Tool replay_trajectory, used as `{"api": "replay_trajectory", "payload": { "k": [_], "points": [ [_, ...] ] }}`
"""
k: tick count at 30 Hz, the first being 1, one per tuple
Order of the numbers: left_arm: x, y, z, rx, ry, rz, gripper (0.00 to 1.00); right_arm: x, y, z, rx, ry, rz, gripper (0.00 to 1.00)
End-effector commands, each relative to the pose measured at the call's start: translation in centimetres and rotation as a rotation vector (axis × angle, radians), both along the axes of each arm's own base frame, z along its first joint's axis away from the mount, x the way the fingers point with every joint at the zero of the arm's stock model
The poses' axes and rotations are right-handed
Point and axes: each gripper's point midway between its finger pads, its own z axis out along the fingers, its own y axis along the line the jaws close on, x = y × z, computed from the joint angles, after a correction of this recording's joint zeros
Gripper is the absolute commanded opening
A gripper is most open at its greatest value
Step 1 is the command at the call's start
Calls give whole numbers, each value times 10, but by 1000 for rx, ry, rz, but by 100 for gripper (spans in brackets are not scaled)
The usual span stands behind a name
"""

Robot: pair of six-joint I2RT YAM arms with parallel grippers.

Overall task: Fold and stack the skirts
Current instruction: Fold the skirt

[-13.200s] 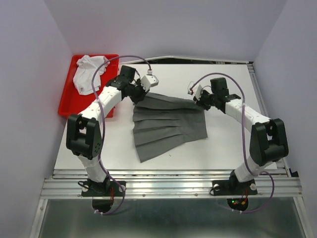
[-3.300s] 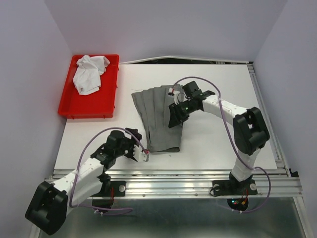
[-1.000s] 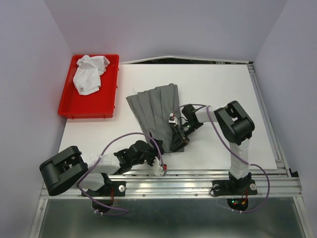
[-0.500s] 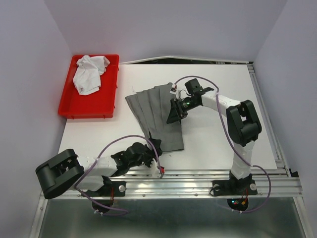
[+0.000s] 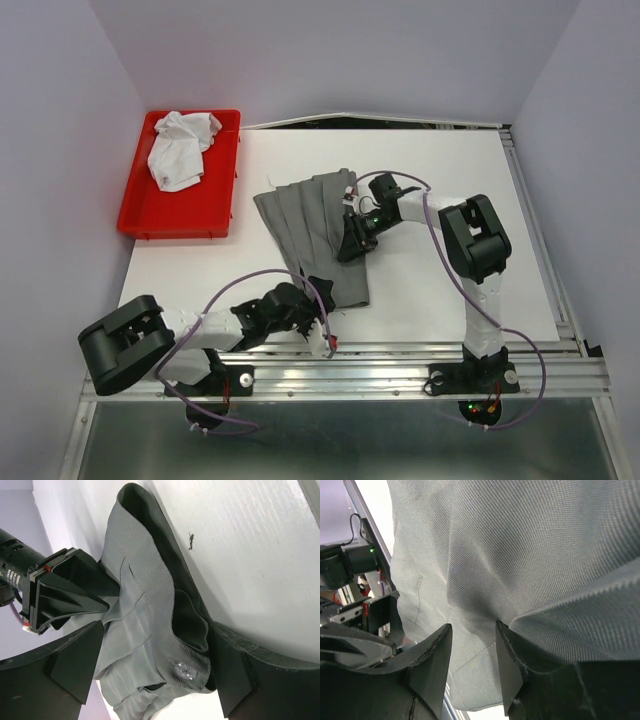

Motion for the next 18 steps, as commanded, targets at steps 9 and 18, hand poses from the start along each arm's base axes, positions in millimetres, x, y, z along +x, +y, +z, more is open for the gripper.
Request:
{"api": "replay_trajectory", "payload": {
  "k": [9,18],
  "points": [
    [18,-41,5,-26,122,59,89,-8,-8,-36,-116,24,-32,45],
    [28,-49,14,-51,108,105,58,-11,-8,-36,-116,52,-44,45]
  ]
}}
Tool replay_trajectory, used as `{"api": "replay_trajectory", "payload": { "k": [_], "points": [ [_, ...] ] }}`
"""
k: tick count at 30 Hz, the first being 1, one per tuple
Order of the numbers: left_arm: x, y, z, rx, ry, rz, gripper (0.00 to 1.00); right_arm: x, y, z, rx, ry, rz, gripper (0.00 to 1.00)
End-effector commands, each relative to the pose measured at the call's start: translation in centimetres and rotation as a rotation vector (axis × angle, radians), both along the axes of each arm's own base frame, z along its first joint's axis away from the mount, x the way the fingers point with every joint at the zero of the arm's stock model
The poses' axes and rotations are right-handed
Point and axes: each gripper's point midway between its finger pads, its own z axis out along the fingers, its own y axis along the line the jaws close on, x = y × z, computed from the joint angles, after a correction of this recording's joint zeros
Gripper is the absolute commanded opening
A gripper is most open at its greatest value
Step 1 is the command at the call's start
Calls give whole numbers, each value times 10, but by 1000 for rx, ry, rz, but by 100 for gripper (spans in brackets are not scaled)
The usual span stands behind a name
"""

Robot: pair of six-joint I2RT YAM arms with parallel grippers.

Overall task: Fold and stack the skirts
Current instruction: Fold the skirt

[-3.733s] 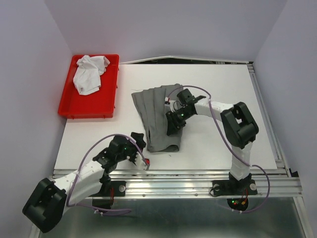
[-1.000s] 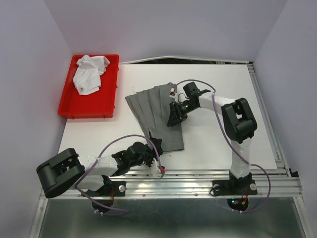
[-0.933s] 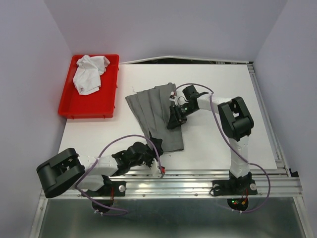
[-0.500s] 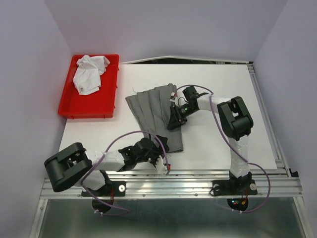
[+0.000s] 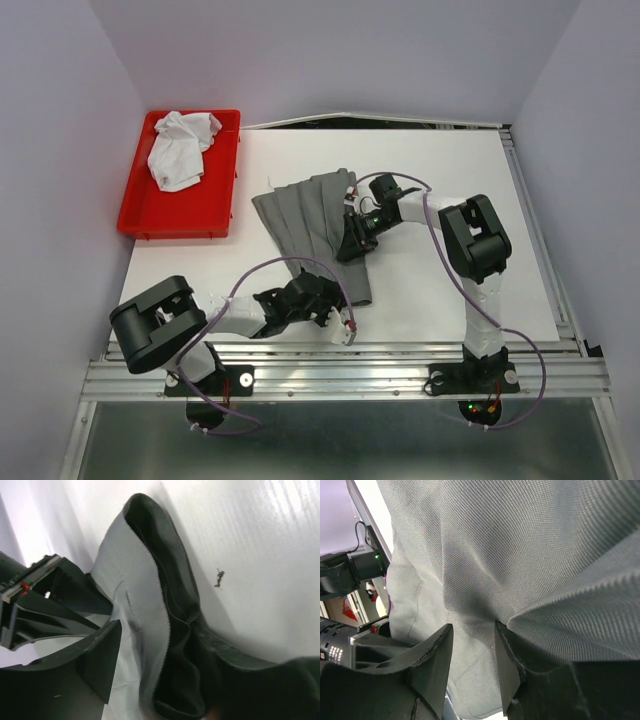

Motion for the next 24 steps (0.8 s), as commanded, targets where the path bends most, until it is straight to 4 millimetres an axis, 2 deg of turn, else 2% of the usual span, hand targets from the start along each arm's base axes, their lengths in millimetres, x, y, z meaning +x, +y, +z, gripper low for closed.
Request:
{"api": "replay_trajectory", "payload": {
  "k": [1,2,4,5,6,8,9,10,11,13,14,15,16,18,19,21,22,24],
  "points": [
    [10,-15,23,-63,-25,36,55,-11,-10,-36,-114,17,-6,45],
    [12,-13,25,-61,-36,44,49,-13,-11,-37,-118,22,-7,45],
    [11,-11,27,-45,-40,36,44,-15,-12,-37,-122,30,-11,45],
    [6,-6,20,-3,-14,22,40,-16,-12,-35,-124,29,-15,45],
    [5,-8,27,-5,-15,11,29,-21,-14,-36,-130,46,-20,44],
    [-3,-2,23,29,27,1,16,-25,-17,-27,-128,34,-26,43],
    [-5,-2,26,26,44,4,8,-35,-21,-28,-135,48,-27,42],
    [-10,1,23,40,70,-4,3,-38,-23,-24,-134,40,-26,43],
    [-13,-1,32,19,75,-12,0,-38,-23,-7,-112,-3,-23,44],
    [-24,2,34,25,123,-37,0,-38,-23,13,-83,-69,-4,50],
    [-28,0,45,-3,122,-50,0,-33,-21,36,-53,-134,-2,52],
    [-34,0,48,-7,133,-68,0,-25,-23,47,-44,-177,-14,54],
    [-42,3,46,3,163,-82,0,-11,-18,68,-21,-248,-17,57],
    [-51,1,59,-21,174,-103,0,12,-16,91,-11,-340,-37,60],
    [-60,3,57,-7,211,-115,0,32,-10,111,-2,-413,-50,63],
    [-67,2,65,-10,238,-120,0,53,-9,122,-4,-465,-58,65],
    [-73,5,63,11,267,-125,0,63,-8,112,-27,-466,-57,68],
    [-77,4,70,8,306,-112,0,87,-3,105,-49,-514,-40,69]
  ]
}}
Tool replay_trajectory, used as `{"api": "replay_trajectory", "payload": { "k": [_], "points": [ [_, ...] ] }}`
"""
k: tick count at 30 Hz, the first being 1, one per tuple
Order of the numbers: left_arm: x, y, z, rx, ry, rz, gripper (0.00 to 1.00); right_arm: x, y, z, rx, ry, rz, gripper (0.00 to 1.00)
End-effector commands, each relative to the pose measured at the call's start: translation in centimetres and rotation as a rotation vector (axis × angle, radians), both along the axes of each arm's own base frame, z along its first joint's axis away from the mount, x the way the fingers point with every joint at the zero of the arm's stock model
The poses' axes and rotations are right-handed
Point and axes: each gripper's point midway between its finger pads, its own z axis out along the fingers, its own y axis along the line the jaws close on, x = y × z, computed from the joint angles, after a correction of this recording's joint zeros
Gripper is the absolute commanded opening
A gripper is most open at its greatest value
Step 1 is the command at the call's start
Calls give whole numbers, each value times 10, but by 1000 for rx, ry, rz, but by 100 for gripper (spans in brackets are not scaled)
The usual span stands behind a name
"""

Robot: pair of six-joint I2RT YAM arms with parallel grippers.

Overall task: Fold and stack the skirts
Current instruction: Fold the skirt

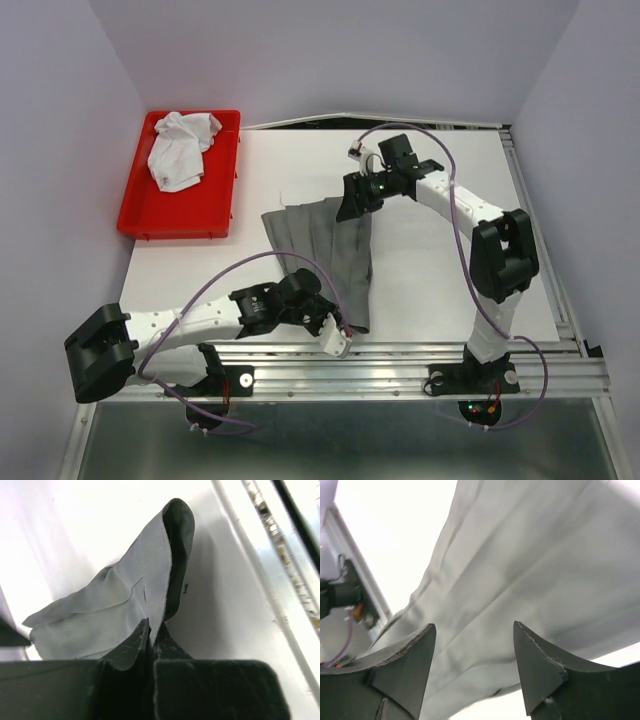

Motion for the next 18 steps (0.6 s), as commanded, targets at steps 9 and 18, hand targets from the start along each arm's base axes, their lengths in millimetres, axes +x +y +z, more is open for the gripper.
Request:
{"api": "replay_trajectory", "payload": {
  "k": [9,18],
  "points": [
    [-27,-12,50,-58,208,21,0,104,15,-64,-107,-156,40,70],
    [-29,-26,91,-118,317,72,0,54,17,-111,-90,-43,190,54]
  ]
}}
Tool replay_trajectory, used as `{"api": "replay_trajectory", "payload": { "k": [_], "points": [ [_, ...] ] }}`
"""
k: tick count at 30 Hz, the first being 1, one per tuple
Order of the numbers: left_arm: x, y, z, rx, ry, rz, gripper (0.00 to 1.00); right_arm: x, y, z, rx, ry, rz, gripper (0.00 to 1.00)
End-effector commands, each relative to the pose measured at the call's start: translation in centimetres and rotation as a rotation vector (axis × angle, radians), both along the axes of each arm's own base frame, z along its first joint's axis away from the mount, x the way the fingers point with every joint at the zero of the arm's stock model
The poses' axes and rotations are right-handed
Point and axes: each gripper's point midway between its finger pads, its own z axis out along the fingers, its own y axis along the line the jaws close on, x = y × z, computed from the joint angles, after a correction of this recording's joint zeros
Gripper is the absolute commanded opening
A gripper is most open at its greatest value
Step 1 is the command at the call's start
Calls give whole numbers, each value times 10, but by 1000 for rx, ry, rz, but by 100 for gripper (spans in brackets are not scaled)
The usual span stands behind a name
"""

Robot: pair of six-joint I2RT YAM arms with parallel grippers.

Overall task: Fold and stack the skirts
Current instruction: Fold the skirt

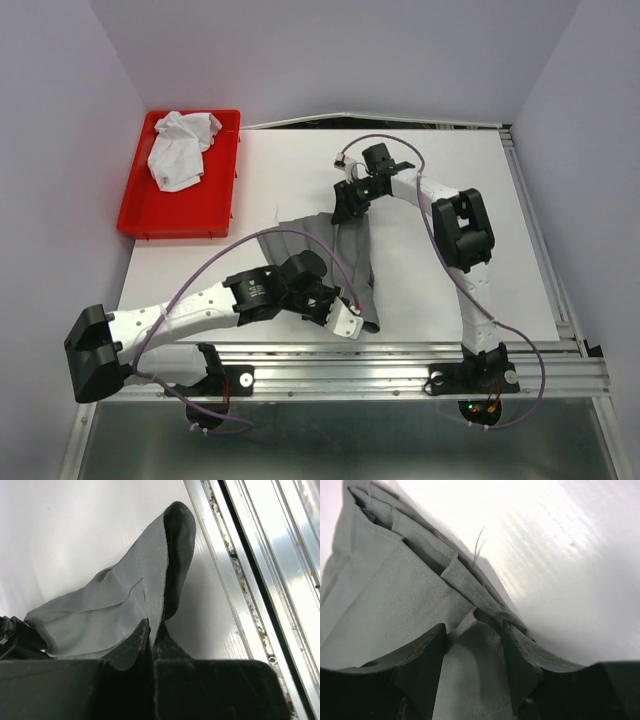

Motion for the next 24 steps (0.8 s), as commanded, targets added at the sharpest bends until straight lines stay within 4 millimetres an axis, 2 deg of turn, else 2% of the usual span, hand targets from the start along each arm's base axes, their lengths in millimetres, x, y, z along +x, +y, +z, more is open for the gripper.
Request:
{"api": "replay_trajectory", "payload": {
  "k": [1,3,4,8,9,10,12,13,16,19,24],
  "points": [
    [-3,-18,47,-106,79,39,0,-46,-3,-26,-10,80,121,53],
    [7,-20,51,-108,111,79,0,-59,-3,-23,-8,75,147,51],
    [12,-23,61,-129,127,102,0,-70,-9,-32,-21,96,158,51],
    [47,-20,67,-134,194,199,0,-87,-18,-33,-30,94,188,50],
    [70,-14,65,-129,210,259,0,-89,-19,-34,-35,92,193,49],
    [80,-11,64,-131,226,285,0,-91,-21,-34,-39,92,196,49],
    [99,-7,52,-107,273,329,0,-95,-24,-36,-46,93,200,49],
    [114,0,53,-111,274,360,0,-97,-24,-36,-47,90,204,49],
    [139,7,38,-86,299,415,0,-96,-25,-34,-49,81,207,48],
    [157,11,21,-67,337,452,0,-95,-25,-34,-53,75,212,48],
    [199,25,-8,-59,356,544,0,-96,-26,-34,-54,72,221,46]
  ]
}}
